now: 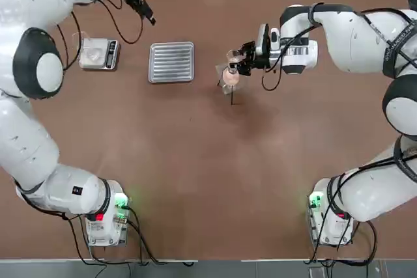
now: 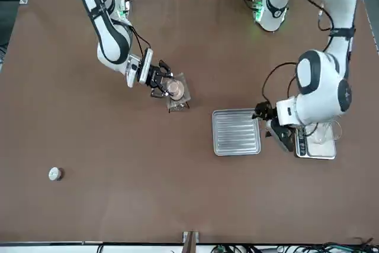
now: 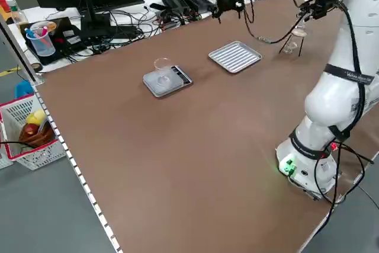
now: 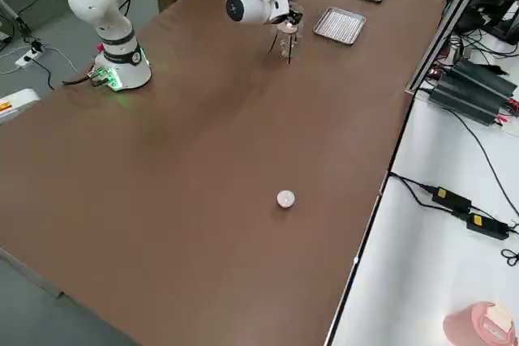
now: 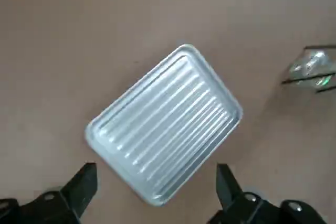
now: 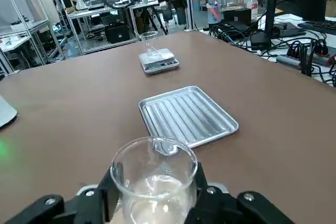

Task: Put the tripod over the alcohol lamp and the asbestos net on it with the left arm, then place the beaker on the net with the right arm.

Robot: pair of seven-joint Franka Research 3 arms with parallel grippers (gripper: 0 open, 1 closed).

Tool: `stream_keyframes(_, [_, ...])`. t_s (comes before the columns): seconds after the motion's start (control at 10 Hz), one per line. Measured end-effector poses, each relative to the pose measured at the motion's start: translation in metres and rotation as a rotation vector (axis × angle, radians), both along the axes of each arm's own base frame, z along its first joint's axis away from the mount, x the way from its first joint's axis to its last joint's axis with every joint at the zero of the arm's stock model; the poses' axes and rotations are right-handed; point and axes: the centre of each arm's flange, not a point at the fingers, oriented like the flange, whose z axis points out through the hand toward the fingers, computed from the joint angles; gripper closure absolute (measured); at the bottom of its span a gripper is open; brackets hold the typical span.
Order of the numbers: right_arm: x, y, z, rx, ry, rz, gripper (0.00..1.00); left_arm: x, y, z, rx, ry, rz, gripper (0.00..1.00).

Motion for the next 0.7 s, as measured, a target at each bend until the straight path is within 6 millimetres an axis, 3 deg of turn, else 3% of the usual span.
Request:
stream_keyframes(0.4, [-0.009,0.011,-0.001,0.004,-0.004,0.007,0.42,-0.020,0.021,0.065,0.134,-0.035,0.273,0.00])
stream_keyframes(0.7, [-0.009,0.010,-0.002,-0.004,-0.018,0.008,0.42,-0.053,0.028,0.108,0.184,-0.035,0.526,0.00])
